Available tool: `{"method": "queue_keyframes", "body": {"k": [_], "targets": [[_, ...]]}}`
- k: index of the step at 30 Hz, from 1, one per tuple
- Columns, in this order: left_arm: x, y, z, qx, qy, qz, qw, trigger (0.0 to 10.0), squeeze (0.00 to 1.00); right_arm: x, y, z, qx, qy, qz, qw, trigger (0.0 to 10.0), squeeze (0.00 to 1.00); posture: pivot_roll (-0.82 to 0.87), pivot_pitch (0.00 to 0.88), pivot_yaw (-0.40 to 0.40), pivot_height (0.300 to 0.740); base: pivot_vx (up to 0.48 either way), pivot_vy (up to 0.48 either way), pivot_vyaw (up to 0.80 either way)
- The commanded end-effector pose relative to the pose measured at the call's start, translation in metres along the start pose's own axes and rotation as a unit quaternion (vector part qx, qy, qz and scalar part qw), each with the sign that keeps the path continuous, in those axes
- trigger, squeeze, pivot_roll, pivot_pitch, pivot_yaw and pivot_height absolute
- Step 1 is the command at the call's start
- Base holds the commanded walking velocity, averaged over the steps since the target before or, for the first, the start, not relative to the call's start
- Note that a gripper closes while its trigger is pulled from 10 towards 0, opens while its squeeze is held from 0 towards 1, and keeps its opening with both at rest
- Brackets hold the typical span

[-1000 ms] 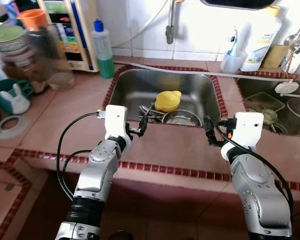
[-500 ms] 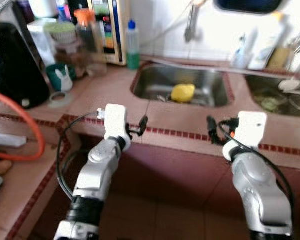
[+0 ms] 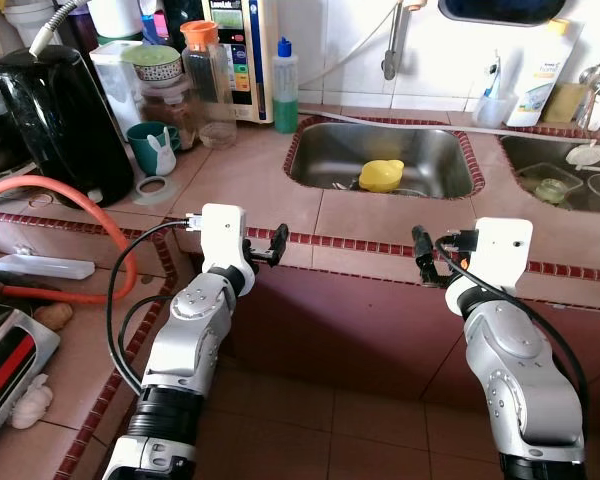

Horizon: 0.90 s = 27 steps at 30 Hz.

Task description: Kitchen organization

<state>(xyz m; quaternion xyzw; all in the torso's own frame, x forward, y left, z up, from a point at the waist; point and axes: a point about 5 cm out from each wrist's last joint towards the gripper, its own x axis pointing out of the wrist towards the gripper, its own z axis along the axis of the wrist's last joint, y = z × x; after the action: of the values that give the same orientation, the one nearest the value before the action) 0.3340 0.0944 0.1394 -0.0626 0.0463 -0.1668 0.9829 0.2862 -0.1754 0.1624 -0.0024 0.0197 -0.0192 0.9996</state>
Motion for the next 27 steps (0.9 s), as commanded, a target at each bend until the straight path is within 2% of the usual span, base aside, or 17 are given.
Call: {"method": "queue_keyframes", "body": {"k": [1, 5, 12, 15, 18, 27], "targets": [[0.002, 0.001, 0.003, 0.007, -0.005, 0.001, 1.0, 10.0, 0.0, 0.002, -0.001, 0.004, -0.001, -0.01, -0.003, 1.0, 10.0, 0.0, 0.06, 0.0, 0.04, 0.74, 0.0, 0.0, 0.0], [0.002, 0.0, 0.005, 0.038, -0.021, -0.008, 0.999, 10.0, 0.0, 0.003, 0.001, 0.002, 0.005, 0.001, -0.003, 1.0, 10.0, 0.0, 0.07, 0.0, 0.037, 0.74, 0.0, 0.0, -0.52], [0.002, 0.001, 0.005, 0.051, -0.02, -0.006, 0.998, 10.0, 0.0, 0.002, 0.003, 0.002, 0.003, 0.0, 0.0, 1.0, 10.0, 0.0, 0.07, 0.0, 0.037, 0.74, 0.0, 0.0, -0.75], [0.001, -0.002, 0.003, 0.045, -0.015, -0.022, 0.999, 10.0, 0.0, 0.001, 0.002, 0.001, 0.002, 0.001, 0.001, 1.0, 10.0, 0.0, 0.06, 0.0, 0.037, 0.74, 0.0, 0.0, -0.74], [-0.003, -0.008, -0.009, 0.047, 0.0, -0.047, 0.998, 10.0, 0.0, -0.001, 0.002, -0.004, -0.001, 0.009, 0.004, 1.0, 10.0, 0.0, 0.07, 0.0, 0.037, 0.74, 0.0, 0.0, -0.74], [-0.011, -0.008, -0.029, 0.058, 0.028, -0.066, 0.996, 10.0, 0.0, -0.007, 0.004, -0.018, -0.004, 0.028, 0.006, 1.0, 10.0, 0.0, 0.07, 0.0, 0.035, 0.74, 0.0, 0.0, -0.74]]}}
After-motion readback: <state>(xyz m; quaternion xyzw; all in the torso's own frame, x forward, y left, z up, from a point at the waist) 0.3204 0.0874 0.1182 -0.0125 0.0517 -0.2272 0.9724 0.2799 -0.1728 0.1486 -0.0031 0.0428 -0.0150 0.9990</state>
